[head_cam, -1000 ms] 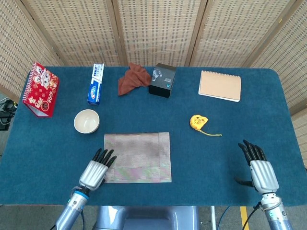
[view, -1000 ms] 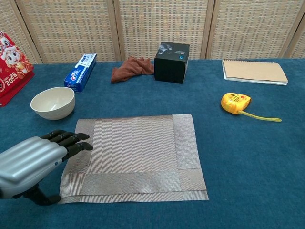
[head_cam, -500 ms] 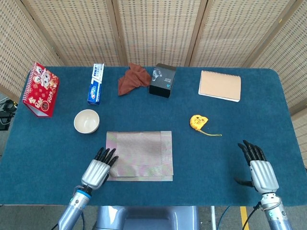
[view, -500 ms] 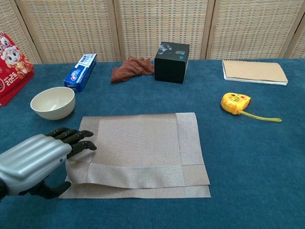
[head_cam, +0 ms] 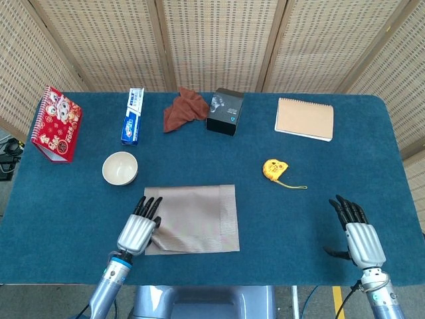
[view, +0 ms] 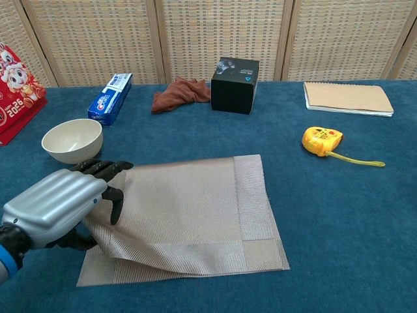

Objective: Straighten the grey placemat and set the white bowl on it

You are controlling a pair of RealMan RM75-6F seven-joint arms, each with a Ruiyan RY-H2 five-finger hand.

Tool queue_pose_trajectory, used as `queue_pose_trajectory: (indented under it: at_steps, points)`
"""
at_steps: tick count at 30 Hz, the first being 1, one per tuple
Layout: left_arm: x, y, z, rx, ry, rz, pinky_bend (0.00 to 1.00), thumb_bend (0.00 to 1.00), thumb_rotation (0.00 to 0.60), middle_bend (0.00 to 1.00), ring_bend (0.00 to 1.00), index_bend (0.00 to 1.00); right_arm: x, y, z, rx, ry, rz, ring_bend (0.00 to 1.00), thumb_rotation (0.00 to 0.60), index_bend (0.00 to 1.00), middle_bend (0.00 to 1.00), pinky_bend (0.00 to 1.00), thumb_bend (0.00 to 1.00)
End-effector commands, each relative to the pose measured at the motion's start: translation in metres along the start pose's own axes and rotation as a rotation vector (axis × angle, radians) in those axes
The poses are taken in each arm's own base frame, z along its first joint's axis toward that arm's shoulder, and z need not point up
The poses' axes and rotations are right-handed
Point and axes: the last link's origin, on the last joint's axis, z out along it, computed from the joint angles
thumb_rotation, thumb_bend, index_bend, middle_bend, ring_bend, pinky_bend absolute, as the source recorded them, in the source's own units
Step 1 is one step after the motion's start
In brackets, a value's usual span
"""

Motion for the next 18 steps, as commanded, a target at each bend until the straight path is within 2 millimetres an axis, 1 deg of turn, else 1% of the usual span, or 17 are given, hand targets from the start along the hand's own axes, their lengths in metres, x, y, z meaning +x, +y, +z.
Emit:
queue_pose_trajectory:
  at_steps: [1,4,7,12,13,15,18]
  points:
    - [0.003,-0.001,0.0,0.002,0.028,-0.009,0.0,0.67,0.6,0.0,0.0,0.71,0.001,0.0,0.0,0.001,0.002,0.002,0.0,0.6,0.05,0.0,0.0,0.08]
    - [0.006,-0.005,-0.002,0.007,0.061,-0.014,0.0,0.66,0.6,0.0,0.0,0.76,0.001,0.0,0.0,0.002,0.001,0.004,0.0,0.6,0.05,0.0,0.0,0.08]
    - [0.012,-0.011,-0.004,0.015,0.084,-0.031,0.0,0.66,0.6,0.0,0.0,0.79,0.001,-0.001,-0.001,0.004,0.001,0.005,0.0,0.6,0.05,0.0,0.0,0.08]
    - [0.032,-0.028,-0.009,0.059,0.134,-0.044,0.0,0.66,0.6,0.0,0.0,0.8,0.001,-0.002,-0.002,0.01,0.005,0.008,0.0,0.6,0.05,0.0,0.0,0.08]
    - [0.039,-0.032,-0.008,0.078,0.147,-0.062,0.0,0.66,0.6,0.0,0.0,0.8,0.001,-0.002,-0.002,0.01,0.004,0.007,0.0,0.6,0.05,0.0,0.0,0.08]
    - [0.045,-0.035,-0.006,0.092,0.153,-0.076,0.0,0.66,0.6,0.0,0.0,0.8,0.001,-0.002,-0.002,0.009,0.003,0.007,0.0,0.6,0.05,0.0,0.0,0.08]
    - [0.06,-0.041,0.004,0.121,0.167,-0.103,0.0,0.66,0.6,0.0,0.0,0.8,0.001,-0.002,-0.002,0.007,0.004,0.007,0.0,0.6,0.05,0.0,0.0,0.08]
